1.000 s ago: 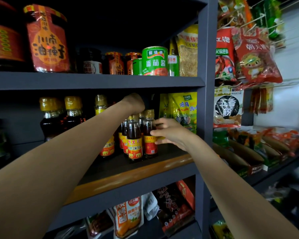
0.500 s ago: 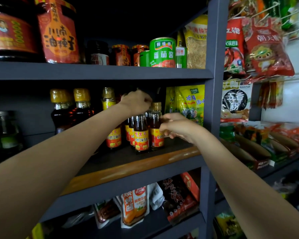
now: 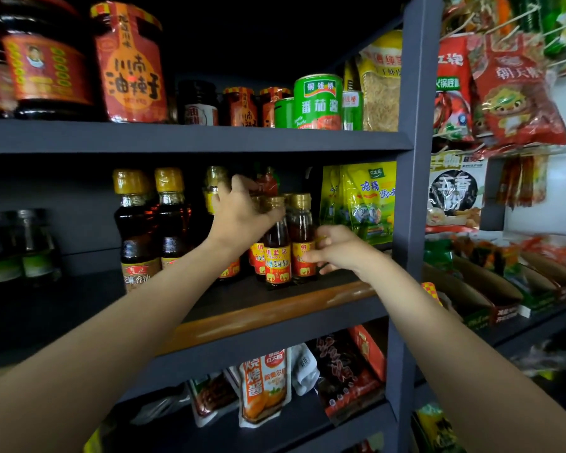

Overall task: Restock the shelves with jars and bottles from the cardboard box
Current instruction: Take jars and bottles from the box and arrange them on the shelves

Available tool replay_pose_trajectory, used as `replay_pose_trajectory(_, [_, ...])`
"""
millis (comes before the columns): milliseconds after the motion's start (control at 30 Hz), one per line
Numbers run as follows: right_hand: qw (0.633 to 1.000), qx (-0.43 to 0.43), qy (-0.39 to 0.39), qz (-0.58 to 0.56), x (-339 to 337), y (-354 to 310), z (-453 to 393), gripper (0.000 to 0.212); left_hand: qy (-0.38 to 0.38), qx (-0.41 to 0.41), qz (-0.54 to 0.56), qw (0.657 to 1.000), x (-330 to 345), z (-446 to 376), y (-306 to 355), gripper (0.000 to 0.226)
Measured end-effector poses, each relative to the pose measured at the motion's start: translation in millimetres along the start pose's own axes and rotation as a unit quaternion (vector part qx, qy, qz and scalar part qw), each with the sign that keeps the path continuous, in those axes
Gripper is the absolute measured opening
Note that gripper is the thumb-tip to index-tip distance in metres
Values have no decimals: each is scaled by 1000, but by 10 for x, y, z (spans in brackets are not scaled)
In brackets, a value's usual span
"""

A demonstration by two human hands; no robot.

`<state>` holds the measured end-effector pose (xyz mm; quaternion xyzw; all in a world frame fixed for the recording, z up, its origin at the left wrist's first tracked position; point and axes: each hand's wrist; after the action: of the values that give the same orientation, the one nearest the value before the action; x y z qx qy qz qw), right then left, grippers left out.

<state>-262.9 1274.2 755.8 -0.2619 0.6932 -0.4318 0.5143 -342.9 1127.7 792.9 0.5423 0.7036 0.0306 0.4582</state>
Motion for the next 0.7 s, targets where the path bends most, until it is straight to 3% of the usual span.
replay_pose_trajectory(100, [1000, 10, -19, -2, 8, -29, -8, 65, -89, -70, -10, 994, 27, 50, -103, 93])
replay_pose_trajectory(167, [1000, 14, -22, 3, 17, -54, -13, 76, -135, -88, -12, 987, 76, 36, -164, 98])
replay_pose_trajectory(433, [999, 25, -11, 32, 102, -72, -122, 82, -191, -74, 13, 979, 194, 80, -241, 70])
replay_pose_trajectory(700, [997, 30, 17, 71, 186, -106, -265, 65, -182, -60, 4, 982, 159, 146, -211, 62])
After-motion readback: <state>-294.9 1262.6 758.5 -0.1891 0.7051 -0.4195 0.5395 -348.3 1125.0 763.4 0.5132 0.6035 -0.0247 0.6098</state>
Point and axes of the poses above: each hand's wrist, its own z-axis away from the middle knuckle, its own x-axis out of the palm, y = z × x, and after that the axes turned 9 degrees about -y, right-handed
